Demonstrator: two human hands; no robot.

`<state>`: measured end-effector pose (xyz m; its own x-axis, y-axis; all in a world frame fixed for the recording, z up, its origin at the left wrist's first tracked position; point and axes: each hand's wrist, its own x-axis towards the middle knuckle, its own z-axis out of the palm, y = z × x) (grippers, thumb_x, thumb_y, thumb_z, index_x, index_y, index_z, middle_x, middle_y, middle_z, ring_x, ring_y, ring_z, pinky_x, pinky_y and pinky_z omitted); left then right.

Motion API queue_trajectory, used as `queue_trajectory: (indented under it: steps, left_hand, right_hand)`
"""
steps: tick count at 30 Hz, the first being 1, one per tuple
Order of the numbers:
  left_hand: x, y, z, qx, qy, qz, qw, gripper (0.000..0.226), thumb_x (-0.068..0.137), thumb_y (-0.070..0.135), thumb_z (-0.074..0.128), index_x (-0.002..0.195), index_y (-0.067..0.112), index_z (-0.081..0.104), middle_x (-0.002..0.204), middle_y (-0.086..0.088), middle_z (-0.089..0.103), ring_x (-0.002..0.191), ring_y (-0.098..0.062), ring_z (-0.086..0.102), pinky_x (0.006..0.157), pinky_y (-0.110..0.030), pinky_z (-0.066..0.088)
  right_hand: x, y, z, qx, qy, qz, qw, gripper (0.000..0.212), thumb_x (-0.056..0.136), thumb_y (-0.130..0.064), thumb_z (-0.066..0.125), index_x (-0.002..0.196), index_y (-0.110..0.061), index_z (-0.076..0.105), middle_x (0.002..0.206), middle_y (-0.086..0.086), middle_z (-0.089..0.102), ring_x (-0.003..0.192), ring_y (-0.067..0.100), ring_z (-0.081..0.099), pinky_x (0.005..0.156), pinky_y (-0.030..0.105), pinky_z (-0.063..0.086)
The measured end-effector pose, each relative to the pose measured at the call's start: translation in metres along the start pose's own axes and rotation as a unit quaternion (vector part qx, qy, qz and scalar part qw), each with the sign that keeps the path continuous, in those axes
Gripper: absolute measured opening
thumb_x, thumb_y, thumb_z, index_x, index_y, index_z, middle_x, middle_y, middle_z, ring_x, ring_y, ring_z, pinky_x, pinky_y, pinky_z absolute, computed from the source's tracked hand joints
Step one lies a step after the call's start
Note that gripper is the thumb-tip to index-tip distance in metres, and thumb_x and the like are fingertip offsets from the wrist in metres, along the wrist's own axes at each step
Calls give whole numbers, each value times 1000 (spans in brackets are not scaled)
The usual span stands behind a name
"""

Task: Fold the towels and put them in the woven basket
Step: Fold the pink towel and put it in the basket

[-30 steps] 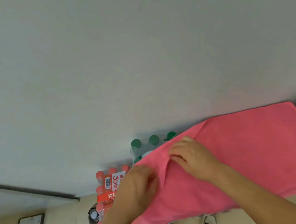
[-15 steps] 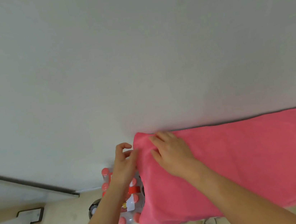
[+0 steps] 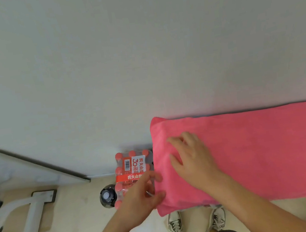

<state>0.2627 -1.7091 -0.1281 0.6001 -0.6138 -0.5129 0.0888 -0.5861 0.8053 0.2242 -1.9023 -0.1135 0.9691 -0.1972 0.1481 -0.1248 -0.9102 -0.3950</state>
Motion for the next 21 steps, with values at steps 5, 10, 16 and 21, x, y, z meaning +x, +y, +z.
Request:
queue_trajectory:
  steps: [5, 10, 16, 21]
  left_hand:
    - [-7, 20, -2, -129, 55, -17, 990, 8, 84, 0, 66, 85, 7, 61, 64, -16, 60, 48, -18, 55, 46, -24, 43]
    - [-9, 47, 2, -213, 86, -21, 973, 6, 89, 9, 62, 93, 5, 63, 64, -7, 66, 45, -19, 53, 38, -20, 32]
    - [17, 53, -11, -62, 163, 13, 985, 19, 89, 7, 50, 90, 17, 65, 66, -4, 58, 50, -10, 45, 43, -19, 37]
    - [83, 56, -25, 149, 143, 41, 978, 32, 94, 22, 42, 122, 33, 54, 94, -1, 58, 71, -11, 58, 59, -23, 39]
  right_hand:
    - [-43, -36, -25, 63, -214, -13, 975, 63, 74, -61, 57, 125, -32, 36, 107, -7, 36, 79, 13, 44, 67, 28, 33]
    - [-50, -54, -6, 15, -138, 62, 988, 55, 71, -58, 48, 115, -25, 44, 93, -6, 50, 66, 15, 55, 54, 26, 33]
    - [-57, -42, -4, 88, -74, 91, 989, 10, 90, -28, 51, 85, -22, 57, 71, -8, 54, 63, 18, 52, 56, 35, 39]
    - [-61, -29, -17, 299, -109, 146, 937, 26, 91, -32, 52, 77, -13, 63, 59, -2, 52, 56, 8, 43, 58, 35, 39]
